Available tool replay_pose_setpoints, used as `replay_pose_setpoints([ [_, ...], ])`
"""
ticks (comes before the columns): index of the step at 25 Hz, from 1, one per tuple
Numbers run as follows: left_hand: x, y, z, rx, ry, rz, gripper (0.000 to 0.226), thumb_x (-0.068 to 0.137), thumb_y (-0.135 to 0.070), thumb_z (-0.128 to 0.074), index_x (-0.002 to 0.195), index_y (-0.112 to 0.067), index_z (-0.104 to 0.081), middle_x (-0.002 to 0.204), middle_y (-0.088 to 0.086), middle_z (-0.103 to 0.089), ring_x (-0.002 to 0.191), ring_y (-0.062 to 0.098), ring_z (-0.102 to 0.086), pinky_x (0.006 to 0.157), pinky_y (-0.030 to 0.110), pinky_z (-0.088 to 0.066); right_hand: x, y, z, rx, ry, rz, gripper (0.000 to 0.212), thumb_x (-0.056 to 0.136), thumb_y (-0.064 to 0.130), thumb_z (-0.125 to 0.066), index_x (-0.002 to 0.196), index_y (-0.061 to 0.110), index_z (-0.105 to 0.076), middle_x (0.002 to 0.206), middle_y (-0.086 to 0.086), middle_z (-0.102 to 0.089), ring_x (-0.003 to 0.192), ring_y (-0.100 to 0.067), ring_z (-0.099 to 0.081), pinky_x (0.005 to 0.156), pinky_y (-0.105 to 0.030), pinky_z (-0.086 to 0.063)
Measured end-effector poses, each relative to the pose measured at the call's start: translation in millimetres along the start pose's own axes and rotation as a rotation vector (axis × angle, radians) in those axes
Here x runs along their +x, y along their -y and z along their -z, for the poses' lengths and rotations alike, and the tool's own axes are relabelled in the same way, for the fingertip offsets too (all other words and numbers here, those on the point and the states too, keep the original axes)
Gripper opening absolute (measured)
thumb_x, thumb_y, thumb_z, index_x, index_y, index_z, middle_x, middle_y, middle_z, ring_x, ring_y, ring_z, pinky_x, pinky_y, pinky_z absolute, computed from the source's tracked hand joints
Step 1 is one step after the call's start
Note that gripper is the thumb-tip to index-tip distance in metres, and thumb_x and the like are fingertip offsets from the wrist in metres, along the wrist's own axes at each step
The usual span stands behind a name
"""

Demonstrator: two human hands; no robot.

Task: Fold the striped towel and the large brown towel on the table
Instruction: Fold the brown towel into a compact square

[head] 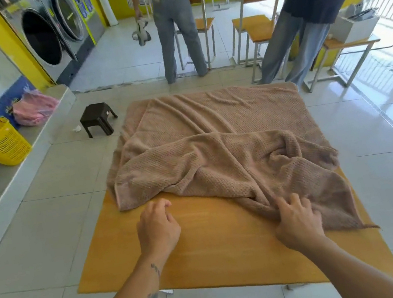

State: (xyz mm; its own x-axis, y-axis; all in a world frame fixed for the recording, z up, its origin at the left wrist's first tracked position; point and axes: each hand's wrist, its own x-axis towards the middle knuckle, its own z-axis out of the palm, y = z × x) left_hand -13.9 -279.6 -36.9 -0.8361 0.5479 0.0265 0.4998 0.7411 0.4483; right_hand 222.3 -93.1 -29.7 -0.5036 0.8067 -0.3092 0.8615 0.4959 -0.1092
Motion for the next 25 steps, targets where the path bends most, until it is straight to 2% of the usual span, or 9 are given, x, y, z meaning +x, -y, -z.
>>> replay_pose_setpoints([
  [4,33.1,28.4,5.0,0.123,0.022,-0.194,0.043,0.087,-0.013,-0.059,0.127,-0.026,-0.055,0.116,0.0,-0.049,0.107,0.024,-0.048,0.091,0.04,-0.044,-4.9,-19.3,-7.8,-0.052,-0.137,-0.09,0.031,0.082,0.024,-0.05,0.108,0.032,-0.064,0.109,0.003,-0.055,0.111,-0.024,-0.05,0.09,-0.043,-0.042],
  [7,60.2,32.5,4.7,0.306,0.056,-0.239,0.061,0.088,-0.019,-0.06,0.143,-0.035,-0.039,0.144,0.007,-0.033,0.13,0.029,-0.032,0.107,0.047,-0.028,-13.0,-33.1,1.6,-0.141,-0.114,-0.176,0.024,0.08,0.025,-0.055,0.1,0.031,-0.065,0.106,0.005,-0.057,0.111,-0.022,-0.052,0.087,-0.04,-0.04],
  [9,72.8,32.7,2.1,0.36,0.138,-0.249,0.052,0.089,-0.022,-0.056,0.138,-0.037,-0.046,0.151,0.006,-0.029,0.139,0.029,-0.023,0.112,0.05,-0.018,-22.5,-42.2,6.9,-0.172,-0.097,-0.226,0.022,0.079,0.023,-0.055,0.098,0.03,-0.064,0.107,0.004,-0.059,0.109,-0.024,-0.053,0.088,-0.041,-0.041],
  [11,74.5,30.4,-0.6,0.32,0.221,-0.263,0.041,0.091,-0.018,-0.047,0.128,-0.033,-0.055,0.139,0.0,-0.043,0.134,0.025,-0.033,0.113,0.051,-0.021,-30.3,-43.0,8.8,-0.142,-0.068,-0.25,0.021,0.078,0.022,-0.053,0.097,0.029,-0.058,0.109,0.001,-0.059,0.107,-0.026,-0.054,0.09,-0.043,-0.043],
  [13,69.3,32.3,0.5,0.329,0.255,-0.261,0.044,0.089,-0.017,-0.041,0.129,-0.029,-0.056,0.131,-0.001,-0.051,0.128,0.024,-0.042,0.111,0.05,-0.023,-33.4,-26.8,7.7,-0.024,-0.045,-0.216,0.029,0.077,0.021,-0.052,0.104,0.03,-0.05,0.116,0.0,-0.056,0.111,-0.028,-0.051,0.094,-0.046,-0.042],
  [15,58.3,37.0,4.7,0.384,0.262,-0.239,0.048,0.09,-0.018,-0.037,0.134,-0.027,-0.053,0.138,0.0,-0.051,0.13,0.025,-0.039,0.111,0.049,-0.023,-32.2,1.2,4.8,0.062,-0.069,-0.119,0.044,0.078,0.019,-0.052,0.119,0.03,-0.046,0.127,-0.001,-0.051,0.119,-0.028,-0.047,0.099,-0.047,-0.039],
  [19,30.2,48.0,22.7,0.402,0.332,-0.097,0.047,0.091,-0.019,-0.035,0.134,-0.024,-0.054,0.144,-0.002,-0.048,0.131,0.026,-0.035,0.111,0.049,-0.023,-25.3,63.6,-5.9,-0.004,-0.074,0.146,0.065,0.076,0.022,-0.053,0.138,0.033,-0.035,0.138,-0.001,-0.04,0.126,-0.029,-0.039,0.103,-0.047,-0.034],
  [22,9.6,54.8,39.4,0.398,0.413,0.007,0.041,0.088,-0.023,-0.038,0.122,-0.025,-0.062,0.134,0.0,-0.056,0.124,0.027,-0.044,0.108,0.049,-0.028,-27.4,91.4,-18.6,-0.021,0.043,0.197,0.054,0.082,0.026,-0.053,0.134,0.032,-0.042,0.131,-0.002,-0.042,0.122,-0.031,-0.04,0.101,-0.048,-0.036],
  [25,-4.5,57.1,57.6,0.378,0.459,0.113,0.029,0.084,-0.029,-0.039,0.093,-0.022,-0.066,0.112,0.002,-0.065,0.105,0.027,-0.053,0.102,0.049,-0.036,-33.4,100.0,-11.1,-0.043,0.093,0.248,0.029,0.083,0.028,-0.051,0.111,0.025,-0.055,0.115,-0.001,-0.046,0.112,-0.029,-0.046,0.092,-0.045,-0.041],
])
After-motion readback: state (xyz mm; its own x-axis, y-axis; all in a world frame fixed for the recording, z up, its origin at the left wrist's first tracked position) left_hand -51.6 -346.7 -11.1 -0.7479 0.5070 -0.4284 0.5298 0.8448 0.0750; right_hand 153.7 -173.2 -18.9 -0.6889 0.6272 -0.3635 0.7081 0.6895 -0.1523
